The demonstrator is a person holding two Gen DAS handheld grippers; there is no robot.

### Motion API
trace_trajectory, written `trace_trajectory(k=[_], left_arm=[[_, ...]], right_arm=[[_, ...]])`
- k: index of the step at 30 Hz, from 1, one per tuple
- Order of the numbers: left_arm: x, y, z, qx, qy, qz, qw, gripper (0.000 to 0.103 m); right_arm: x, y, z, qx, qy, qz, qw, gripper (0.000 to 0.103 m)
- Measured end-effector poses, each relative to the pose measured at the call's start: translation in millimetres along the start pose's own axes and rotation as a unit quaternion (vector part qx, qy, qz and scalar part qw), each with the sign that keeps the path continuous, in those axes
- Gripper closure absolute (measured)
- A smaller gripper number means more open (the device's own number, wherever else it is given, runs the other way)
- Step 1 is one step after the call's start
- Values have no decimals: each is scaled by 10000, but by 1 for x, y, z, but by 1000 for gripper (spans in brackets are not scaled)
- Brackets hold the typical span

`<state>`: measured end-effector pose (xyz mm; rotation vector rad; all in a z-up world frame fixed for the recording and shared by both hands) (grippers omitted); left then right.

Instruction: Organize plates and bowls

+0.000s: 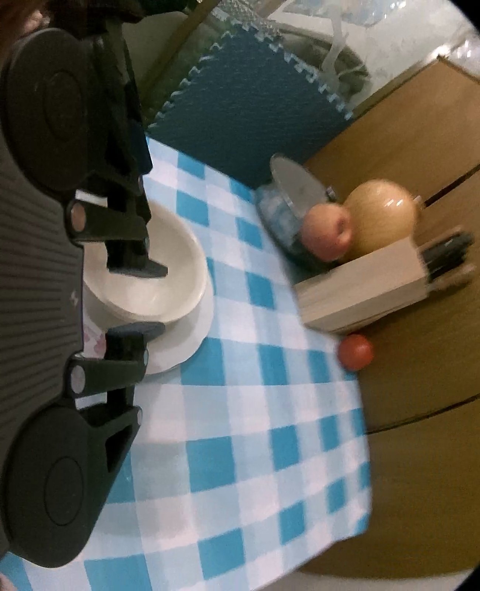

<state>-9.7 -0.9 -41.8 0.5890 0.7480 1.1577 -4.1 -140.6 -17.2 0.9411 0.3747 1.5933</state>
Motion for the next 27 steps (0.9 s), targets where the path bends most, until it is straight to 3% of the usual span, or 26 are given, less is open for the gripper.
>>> trace_trajectory(k=[4, 7, 9, 13, 27], left_arm=[[2, 16, -15, -98, -135, 275, 9995, 11], [1, 24, -26, -108, -163, 336, 9992, 8], [3, 27, -33, -134, -131, 405, 9990, 1], [2, 24, -49, 11, -248, 479, 9985, 0], [9, 8, -66, 178, -341, 996, 9943, 0]], right_arm=[[6, 16, -19, -198, 123, -267, 9994, 65], [1, 15, -35, -50, 73, -485, 9988, 63], [-3, 14, -47, 42, 89, -683, 9976, 63], [-9, 10, -64, 192, 133, -1037, 9943, 63], [-6, 0, -82, 391, 86, -1053, 9936, 61]])
Point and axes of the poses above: each gripper's, at about its wrist camera, not at the fingertips, and y roughly against the way its jaws point, x to its left, z to its top, the point moved 9 cm from there along -y, roughly the way its jaws point, and after that the axes turned 3 degrees about -z, right-handed, at the moved point
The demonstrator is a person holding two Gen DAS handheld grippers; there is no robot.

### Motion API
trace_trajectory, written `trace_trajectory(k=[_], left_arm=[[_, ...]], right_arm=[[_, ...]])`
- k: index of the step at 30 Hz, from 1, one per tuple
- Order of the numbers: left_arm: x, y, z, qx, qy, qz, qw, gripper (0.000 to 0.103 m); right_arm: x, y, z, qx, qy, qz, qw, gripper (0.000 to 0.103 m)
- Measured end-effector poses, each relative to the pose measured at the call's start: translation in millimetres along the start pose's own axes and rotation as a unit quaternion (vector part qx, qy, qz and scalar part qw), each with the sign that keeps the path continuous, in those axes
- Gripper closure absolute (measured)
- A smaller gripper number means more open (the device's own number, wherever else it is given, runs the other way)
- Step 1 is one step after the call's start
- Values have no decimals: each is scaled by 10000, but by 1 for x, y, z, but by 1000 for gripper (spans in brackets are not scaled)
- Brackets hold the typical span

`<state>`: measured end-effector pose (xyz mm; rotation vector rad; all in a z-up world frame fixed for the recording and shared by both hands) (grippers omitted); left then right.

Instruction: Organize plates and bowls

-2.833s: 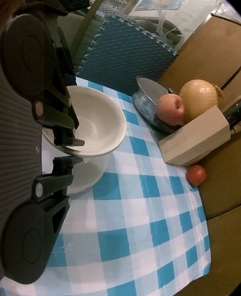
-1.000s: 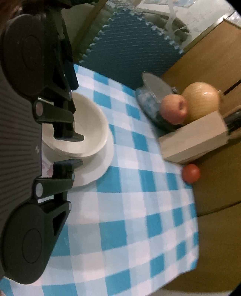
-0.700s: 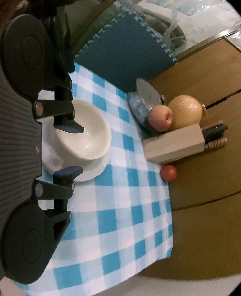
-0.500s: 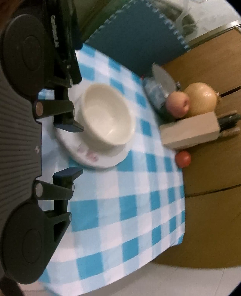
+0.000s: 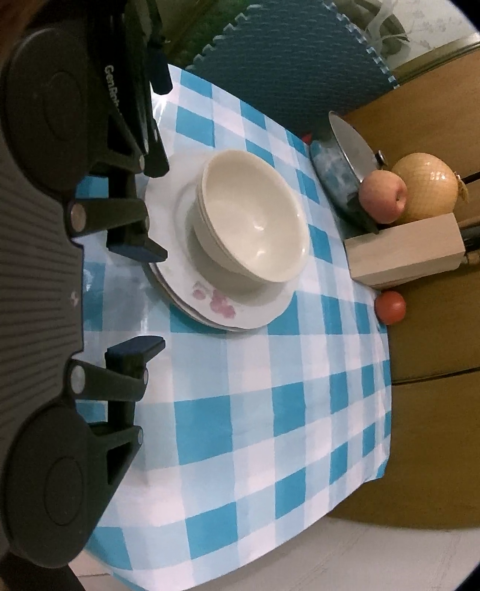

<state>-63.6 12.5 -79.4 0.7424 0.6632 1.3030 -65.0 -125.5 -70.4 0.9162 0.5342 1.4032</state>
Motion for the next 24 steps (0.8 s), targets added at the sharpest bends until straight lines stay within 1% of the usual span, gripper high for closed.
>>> trace_trajectory(k=[4, 8, 24], left_arm=[[-5, -4, -3, 85, -59, 10, 9999, 0], [-8, -3, -5, 85, -120, 55, 9999, 0], [-8, -6, -7, 216, -67, 39, 9997, 1]], right_arm=[[2, -1, -3, 21, 25, 18, 10000, 60], [0, -2, -4, 13, -10, -9, 10000, 60], [0, -4, -4, 35, -71, 3, 10000, 60]])
Point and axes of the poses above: each gripper's, at about its wrist camera, not at the fingertips, and y roughly against the way its jaws point, x to its left, z to its top, the point moved 9 cm from there along -y, roughly the way its jaws point, and after that the axes turned 3 degrees about -z, right-handed, at the moved point
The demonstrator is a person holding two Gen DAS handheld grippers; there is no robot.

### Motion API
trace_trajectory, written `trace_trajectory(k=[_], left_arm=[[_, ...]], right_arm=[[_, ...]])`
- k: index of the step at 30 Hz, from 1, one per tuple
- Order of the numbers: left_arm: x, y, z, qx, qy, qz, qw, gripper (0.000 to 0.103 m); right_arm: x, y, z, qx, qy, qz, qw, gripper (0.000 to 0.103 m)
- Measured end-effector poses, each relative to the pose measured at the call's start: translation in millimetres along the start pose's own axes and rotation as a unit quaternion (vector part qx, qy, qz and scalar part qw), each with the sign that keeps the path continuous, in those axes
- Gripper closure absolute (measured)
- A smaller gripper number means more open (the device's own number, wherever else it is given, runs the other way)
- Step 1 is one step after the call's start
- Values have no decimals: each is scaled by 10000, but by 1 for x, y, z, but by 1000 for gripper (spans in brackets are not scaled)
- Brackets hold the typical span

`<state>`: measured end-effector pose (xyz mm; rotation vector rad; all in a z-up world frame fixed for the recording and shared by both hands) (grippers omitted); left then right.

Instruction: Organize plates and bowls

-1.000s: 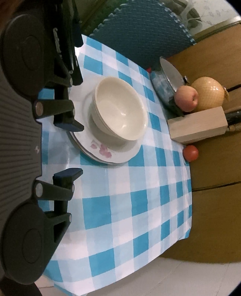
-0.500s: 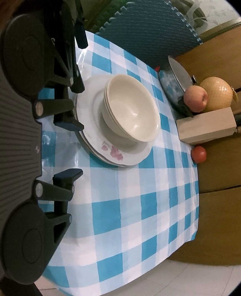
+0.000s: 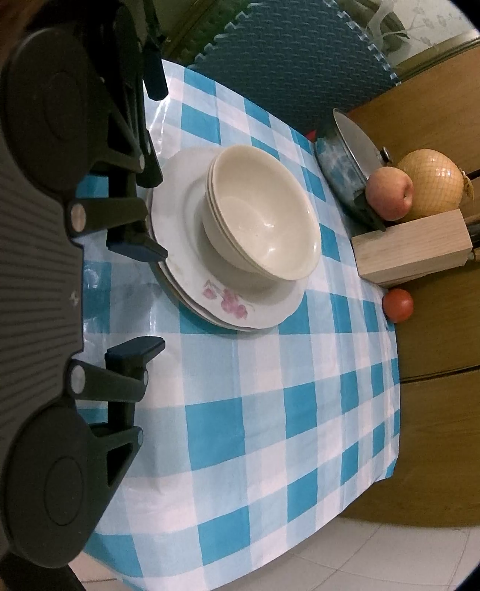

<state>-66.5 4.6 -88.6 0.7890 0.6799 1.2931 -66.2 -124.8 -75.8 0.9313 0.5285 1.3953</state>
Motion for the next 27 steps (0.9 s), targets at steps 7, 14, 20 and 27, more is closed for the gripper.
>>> trace_trajectory(k=[7, 14, 20, 27], left_arm=[[1, -1, -2, 86, 11, 14, 10000, 1], [0, -2, -2, 117, -93, 127, 9998, 1], [-1, 0, -2, 108, -114, 155, 9998, 1], [-2, 1, -1, 82, -123, 150, 9998, 1]], right_arm=[[1, -3, -1, 19, -15, 23, 10000, 60], [2, -3, -2, 18, -9, 51, 10000, 60], [1, -2, -2, -7, -7, 76, 10000, 60], [2, -1, -2, -28, -11, 93, 10000, 60]])
Point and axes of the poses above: each gripper's, at about its wrist camera, not at the fingertips, and y roughly against the way its jaws point, x to its left, z to its top, the point moved 9 cm from there along -y, roughly the way its jaws point, and after that the axes turned 3 degrees about -z, right-handed, at the moved point
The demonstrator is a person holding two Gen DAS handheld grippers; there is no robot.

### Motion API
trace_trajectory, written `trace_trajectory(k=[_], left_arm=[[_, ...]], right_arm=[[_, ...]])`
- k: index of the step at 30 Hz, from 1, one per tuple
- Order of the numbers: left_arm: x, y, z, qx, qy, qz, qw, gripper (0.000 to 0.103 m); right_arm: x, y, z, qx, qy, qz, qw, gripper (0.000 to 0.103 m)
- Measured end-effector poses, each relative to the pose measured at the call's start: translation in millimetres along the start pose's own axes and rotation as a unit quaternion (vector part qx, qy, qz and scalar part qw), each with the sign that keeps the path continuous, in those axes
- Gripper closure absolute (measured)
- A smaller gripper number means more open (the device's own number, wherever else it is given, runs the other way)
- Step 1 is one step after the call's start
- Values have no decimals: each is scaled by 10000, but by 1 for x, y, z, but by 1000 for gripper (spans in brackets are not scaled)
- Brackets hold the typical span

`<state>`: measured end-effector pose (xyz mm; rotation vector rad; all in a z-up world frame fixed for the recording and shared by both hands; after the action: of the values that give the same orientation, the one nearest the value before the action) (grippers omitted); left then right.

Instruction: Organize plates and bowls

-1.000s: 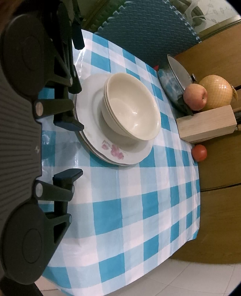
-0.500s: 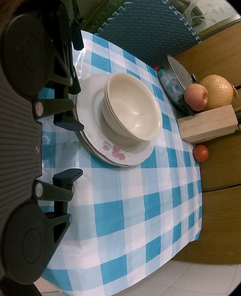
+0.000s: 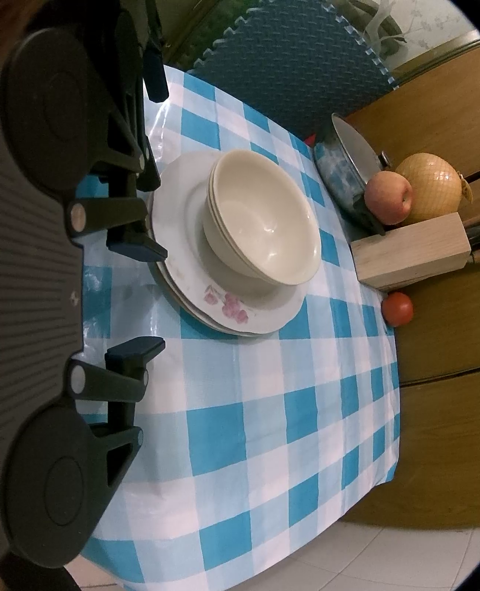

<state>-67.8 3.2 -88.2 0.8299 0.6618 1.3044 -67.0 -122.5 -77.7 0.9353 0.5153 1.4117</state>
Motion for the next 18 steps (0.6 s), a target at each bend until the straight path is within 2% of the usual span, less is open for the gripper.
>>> trace_trajectory(k=[18], left_arm=[[2, 2, 4, -154, -84, 52, 9998, 0]], right_arm=[[0, 0, 0, -39, -31, 32, 10000, 60]])
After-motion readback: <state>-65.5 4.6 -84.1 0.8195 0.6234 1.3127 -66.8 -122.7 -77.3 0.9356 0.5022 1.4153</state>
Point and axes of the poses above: each gripper's, at about its wrist camera, not at the fingertips, and y roughly against the way its jaws point, x to its left, z to its top, the point moved 9 cm from there along -y, roughly the way its jaws point, and after that the axes turned 3 degrees about -z, right-handed, at the moved point
